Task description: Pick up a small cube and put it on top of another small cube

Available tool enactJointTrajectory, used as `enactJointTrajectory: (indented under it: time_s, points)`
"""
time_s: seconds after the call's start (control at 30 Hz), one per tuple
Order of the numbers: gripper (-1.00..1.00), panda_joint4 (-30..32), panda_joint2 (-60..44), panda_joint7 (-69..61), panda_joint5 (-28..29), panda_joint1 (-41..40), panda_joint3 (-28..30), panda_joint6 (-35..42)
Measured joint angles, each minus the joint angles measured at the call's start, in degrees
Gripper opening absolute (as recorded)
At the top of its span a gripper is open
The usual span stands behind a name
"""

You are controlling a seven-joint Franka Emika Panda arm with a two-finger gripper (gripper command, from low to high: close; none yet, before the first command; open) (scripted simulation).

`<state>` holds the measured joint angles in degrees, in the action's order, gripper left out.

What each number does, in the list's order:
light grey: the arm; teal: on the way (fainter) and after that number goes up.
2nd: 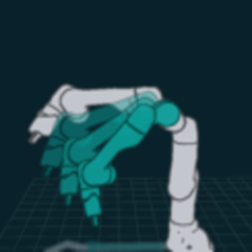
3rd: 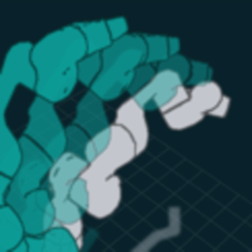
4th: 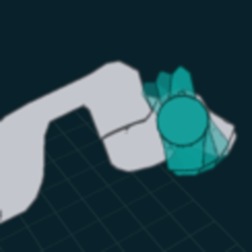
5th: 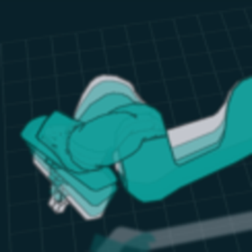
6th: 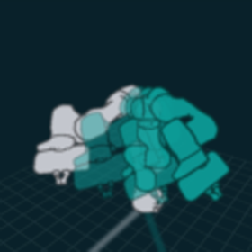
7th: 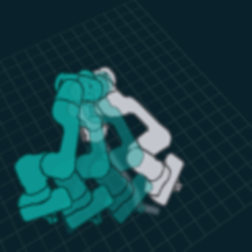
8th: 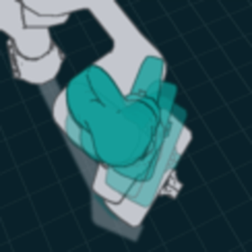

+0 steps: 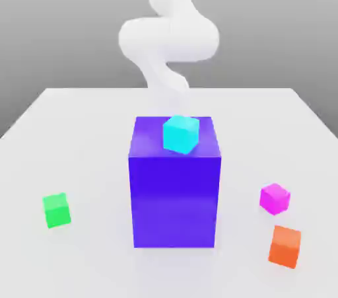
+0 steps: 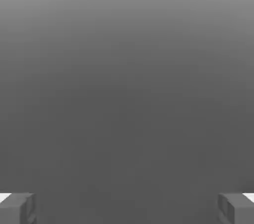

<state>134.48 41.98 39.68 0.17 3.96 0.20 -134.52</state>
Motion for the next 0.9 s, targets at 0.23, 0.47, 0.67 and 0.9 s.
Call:
enactJointTrajectory:
  time_s: [0.23, 0.47, 0.67, 0.9]
  points:
    - [0.0, 7.69, -10.96, -17.79, 0.11, 10.9, 0.34, -7.81]
    - [0.0, 15.19, -21.66, -35.54, -0.31, 20.86, -0.01, -15.43]
    - [0.0, 21.63, -30.83, -50.89, -0.87, 28.57, -1.24, -21.96]
    - [0.0, 28.86, -41.63, -67.37, -0.17, 36.46, -4.69, -29.7]
